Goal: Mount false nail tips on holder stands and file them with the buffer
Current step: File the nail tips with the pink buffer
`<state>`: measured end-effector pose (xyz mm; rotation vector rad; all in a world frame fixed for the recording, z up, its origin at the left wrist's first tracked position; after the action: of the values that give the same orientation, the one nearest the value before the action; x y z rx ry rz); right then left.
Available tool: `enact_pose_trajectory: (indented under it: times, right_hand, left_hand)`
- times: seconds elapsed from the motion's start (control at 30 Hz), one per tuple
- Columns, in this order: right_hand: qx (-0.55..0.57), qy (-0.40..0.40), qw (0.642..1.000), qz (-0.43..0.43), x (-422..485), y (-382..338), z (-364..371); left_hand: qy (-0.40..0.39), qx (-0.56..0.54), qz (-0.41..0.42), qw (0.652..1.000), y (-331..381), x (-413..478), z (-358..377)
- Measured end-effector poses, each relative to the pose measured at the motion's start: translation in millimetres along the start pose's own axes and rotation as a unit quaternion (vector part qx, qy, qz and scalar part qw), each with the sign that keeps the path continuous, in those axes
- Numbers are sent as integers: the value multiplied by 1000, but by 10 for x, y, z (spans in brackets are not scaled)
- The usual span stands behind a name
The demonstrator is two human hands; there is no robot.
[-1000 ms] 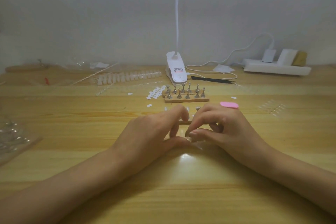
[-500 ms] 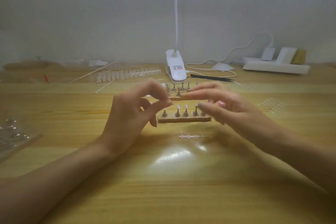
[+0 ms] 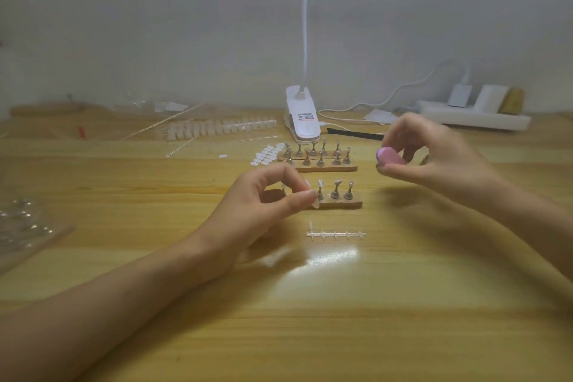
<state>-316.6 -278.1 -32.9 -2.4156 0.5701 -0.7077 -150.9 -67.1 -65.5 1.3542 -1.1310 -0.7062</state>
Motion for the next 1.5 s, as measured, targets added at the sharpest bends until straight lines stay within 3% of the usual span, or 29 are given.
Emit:
enact_pose_trajectory:
  times: [0.1,0.17,0.33,0.47,0.57,0.7,0.93,1.03,1.17,1.3,1.43,1.5]
  right_hand:
    - [274,-110,955,30,-104,-273,122]
    - [316,-164,933,62,-233,-384,305]
    - [464,-185,849,172,-415,-548,549]
    - [390,-164,895,141,-421,-544,501]
    - [401,-179,890,122,-440,-551,485]
    - [397,-206,894,31,-531,-538,554]
    - [418,-129,895,87,-547,-539,668]
    - [474,-61,870,122,-524,-526,636]
    - [425,-120,892,96,-548,-569,651]
    - [457,-44,881,115,-540,-559,646]
    - [422,-98,897,93,-565,-592,667]
    - [458,-48,880,113,-555,-577,652]
  left_hand:
    - [-12,9,7,1000,2,-6,9]
    - [-13,13,6,1000,3,-5,12]
    - [-1,0,-6,1000,1,7,16]
    - [1,7,-2,1000,1,5,18]
    - [5,17,0,1000,2,5,23]
    - [-3,9,11,1000,14,4,28]
    - [-24,27,35,999,17,0,37]
    - [-30,40,49,998,15,-7,43]
    - [-21,72,77,994,16,-11,42]
    - [0,86,83,993,11,-14,46]
    - [2,81,73,994,6,-16,67]
    - [5,75,66,995,12,-19,70]
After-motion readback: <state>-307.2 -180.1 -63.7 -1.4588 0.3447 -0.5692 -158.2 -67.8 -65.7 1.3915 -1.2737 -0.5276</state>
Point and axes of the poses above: each hand's wrist, its own x-axis towards the middle knuckle, its own z-axis out of the palm, y = z × x, the point moved 1 cm from there along x, towards the middle knuckle
